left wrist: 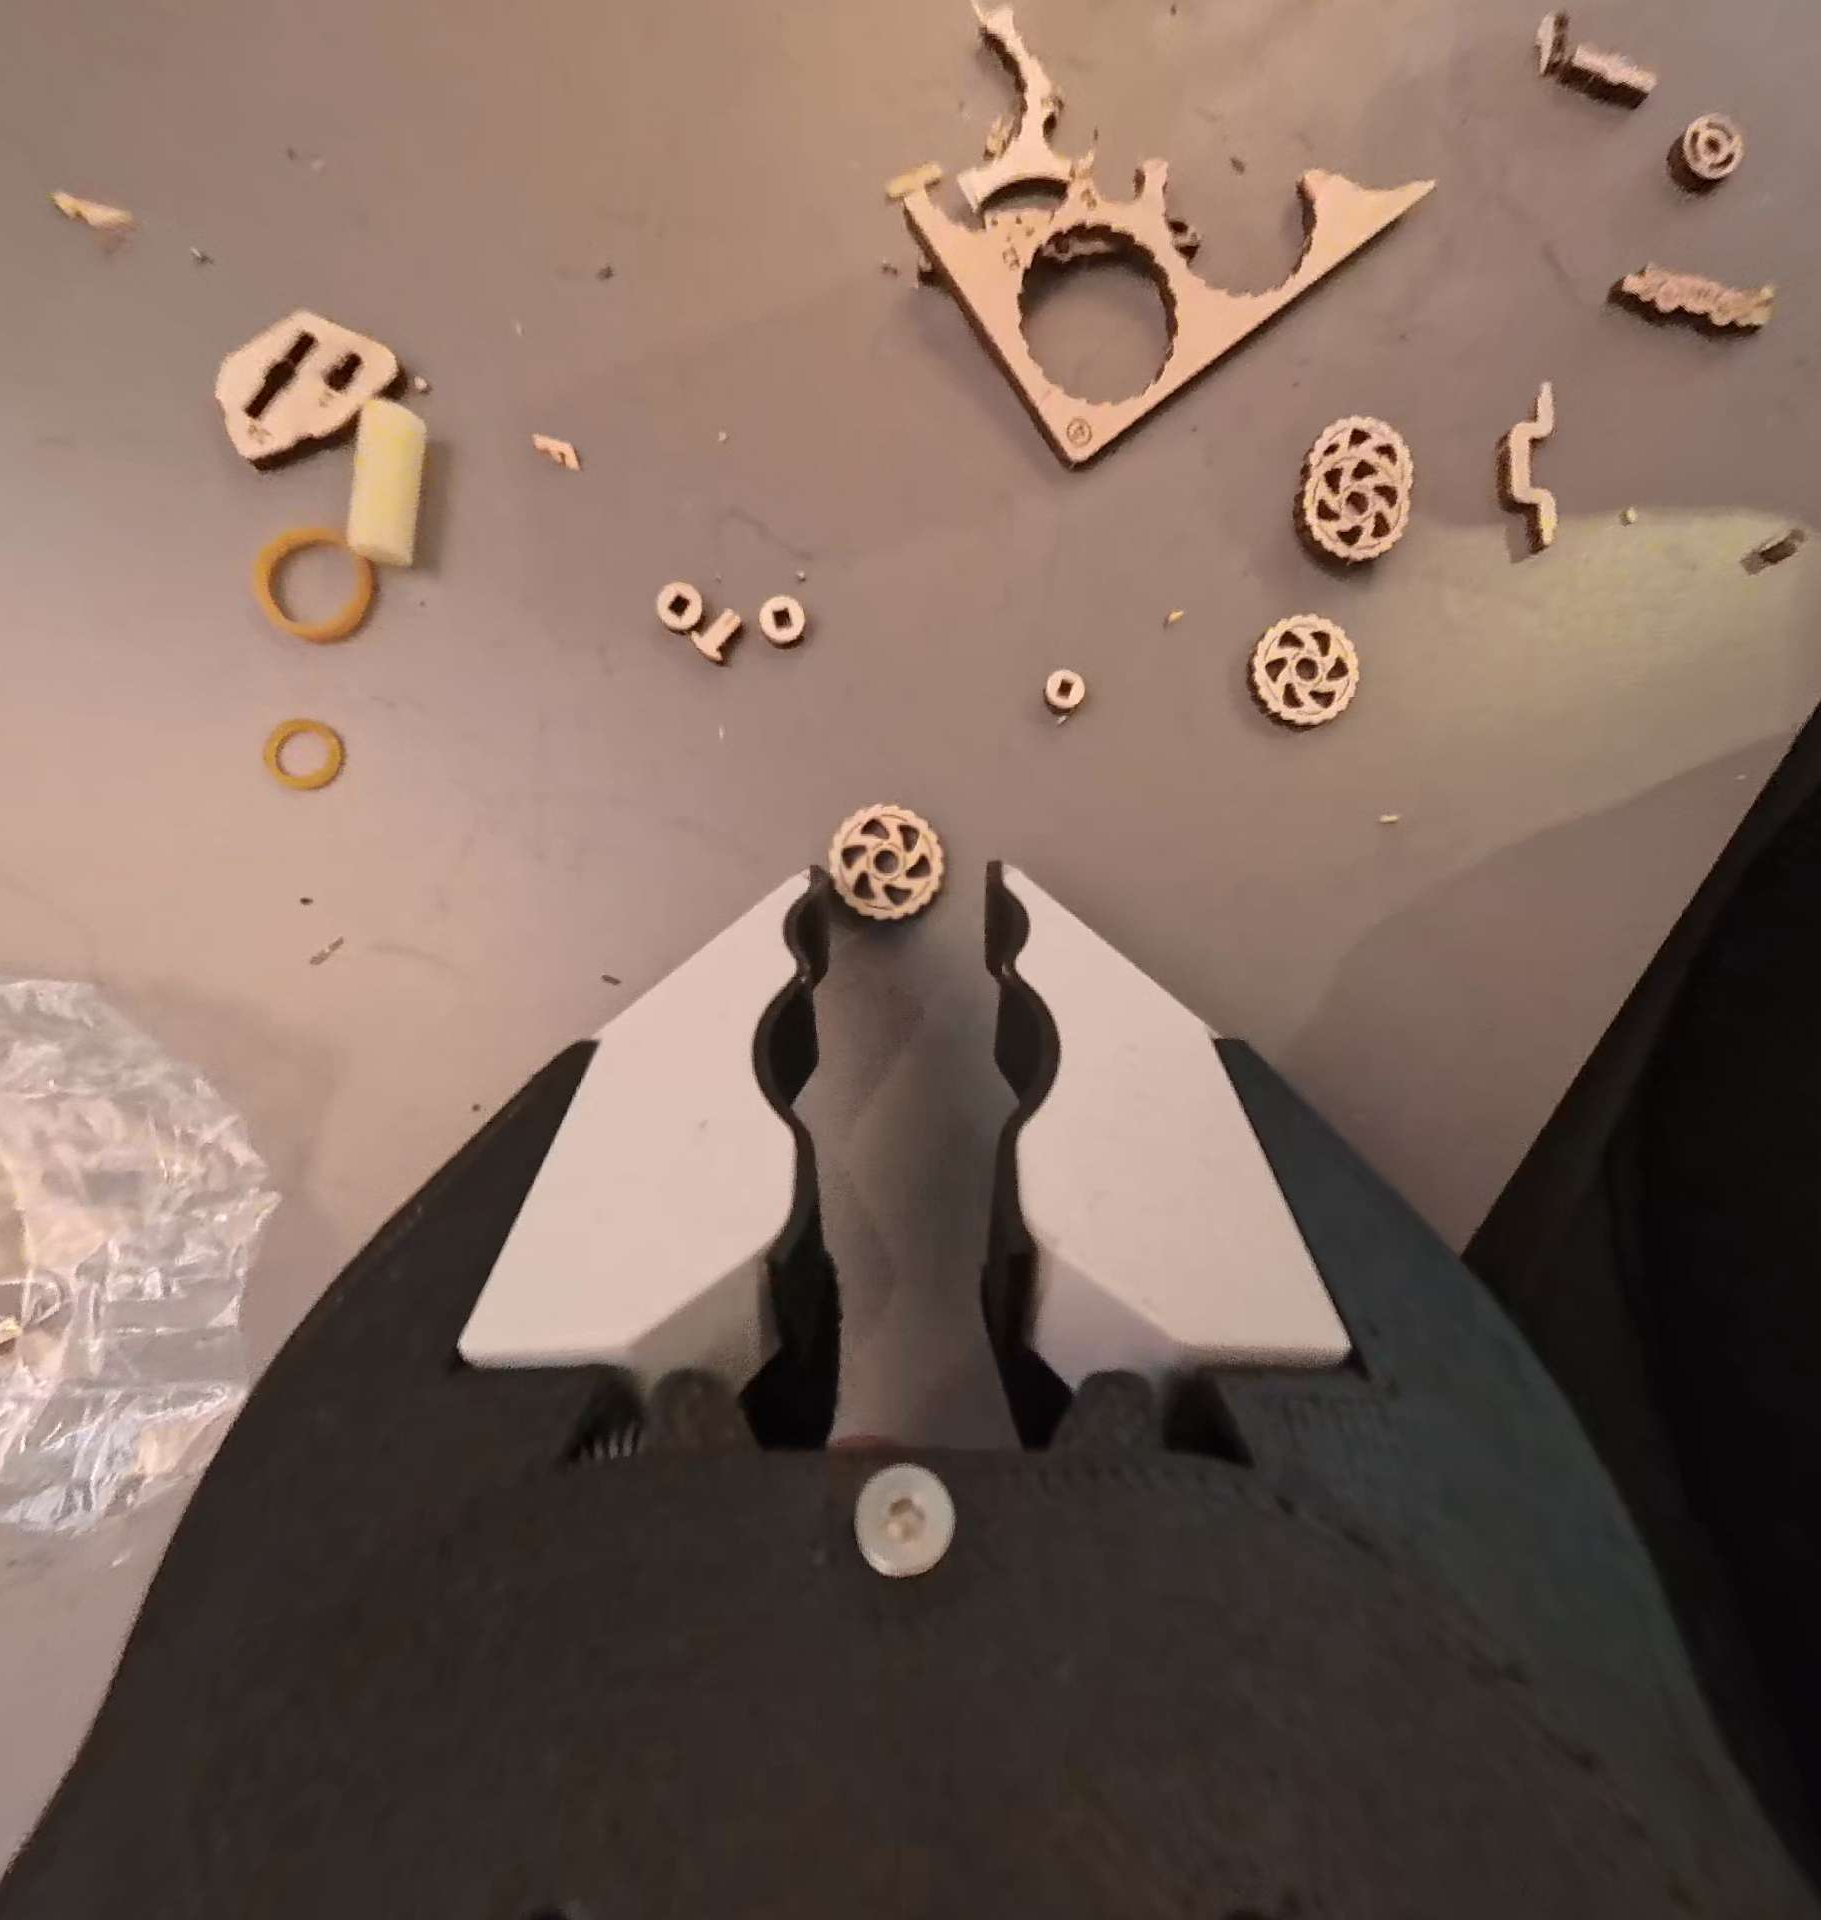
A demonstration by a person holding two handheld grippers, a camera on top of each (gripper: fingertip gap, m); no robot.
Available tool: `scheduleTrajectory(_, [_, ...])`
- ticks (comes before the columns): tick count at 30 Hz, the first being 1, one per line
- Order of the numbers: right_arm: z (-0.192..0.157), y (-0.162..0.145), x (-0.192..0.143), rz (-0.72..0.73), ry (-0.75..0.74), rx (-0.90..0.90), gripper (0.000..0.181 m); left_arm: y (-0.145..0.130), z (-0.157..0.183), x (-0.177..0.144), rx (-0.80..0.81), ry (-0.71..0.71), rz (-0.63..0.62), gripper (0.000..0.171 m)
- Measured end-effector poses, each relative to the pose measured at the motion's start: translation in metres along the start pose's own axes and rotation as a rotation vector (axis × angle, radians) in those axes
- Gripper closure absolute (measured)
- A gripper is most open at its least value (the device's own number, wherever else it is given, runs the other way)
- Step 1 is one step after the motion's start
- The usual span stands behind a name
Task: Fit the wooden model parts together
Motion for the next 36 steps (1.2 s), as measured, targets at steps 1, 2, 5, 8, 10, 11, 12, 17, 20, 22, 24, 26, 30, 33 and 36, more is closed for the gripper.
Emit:
scheduleTrajectory(1, [0.0, 0.0, 0.0, -0.001, 0.0, 0.0, 0.18, 0.0, 0.001, 0.001, 0.007, -0.003, 0.0, 0.148])
scheduleTrajectory(2, [0.0, 0.0, 0.001, -0.001, 0.0, 0.001, 0.18, 0.0, 0.002, 0.001, 0.008, -0.009, -0.003, 0.151])
scheduleTrajectory(5, [0.0, 0.001, 0.002, -0.003, -0.001, 0.002, 0.18, 0.001, 0.008, 0.001, 0.016, -0.045, -0.004, 0.155])
scheduleTrajectory(8, [-0.001, 0.001, 0.003, -0.003, -0.001, 0.005, 0.18, 0.003, 0.006, -0.002, 0.038, -0.028, 0.014, 0.152])
scheduleTrajectory(10, [-0.001, 0.002, 0.003, -0.001, 0.001, 0.005, 0.18, 0.005, 0.0, -0.006, 0.028, -0.02, 0.031, 0.15])
scheduleTrajectory(11, [-0.001, 0.002, 0.004, 0.0, 0.001, 0.005, 0.18, 0.006, -0.004, -0.008, 0.025, -0.01, 0.039, 0.149])
scheduleTrajectory(12, [-0.001, 0.002, 0.004, 0.001, 0.002, 0.005, 0.18, 0.007, -0.009, -0.01, 0.025, 0.005, 0.047, 0.149])
scheduleTrajectory(17, [0.0, 0.004, 0.004, 0.014, 0.008, 0.019, 0.18, 0.021, -0.033, -0.016, 0.108, 0.085, 0.023, 0.155])
scheduleTrajectory(20, [0.0, 0.005, 0.003, 0.02, 0.002, 0.019, 0.18, 0.033, -0.045, -0.014, 0.148, 0.083, 0.011, 0.157])
scheduleTrajectory(22, [0.001, 0.005, 0.002, 0.022, -0.001, 0.021, 0.18, 0.041, -0.048, -0.01, 0.16, 0.058, 0.018, 0.158])
scheduleTrajectory(24, [0.002, 0.005, 0.002, 0.022, -0.002, 0.024, 0.18, 0.047, -0.049, -0.003, 0.17, 0.047, 0.0, 0.158])
scheduleTrajectory(26, [0.002, 0.005, 0.002, 0.021, -0.001, 0.026, 0.18, 0.047, -0.049, 0.005, 0.174, 0.035, -0.031, 0.157])
scheduleTrajectory(30, [0.004, 0.004, 0.003, 0.021, 0.002, 0.032, 0.18, 0.046, -0.046, 0.014, 0.177, 0.019, -0.065, 0.157])
scheduleTrajectory(33, [0.004, 0.003, 0.004, 0.02, 0.008, 0.037, 0.18, 0.047, -0.045, 0.016, 0.175, -0.003, -0.061, 0.159])
scheduleTrajectory(36, [0.004, 0.002, 0.004, 0.018, 0.012, 0.037, 0.18, 0.048, -0.046, 0.018, 0.168, -0.028, -0.058, 0.165])
Point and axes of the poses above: each gripper's, where its closed fingertips meet, x out along the fingers, y out of its top, z = x × y across the jaws, the point moved 8 cm from there along -x, back along the fingers, and after that the axes turned 11 degrees about -y, right-handed, at the moved point
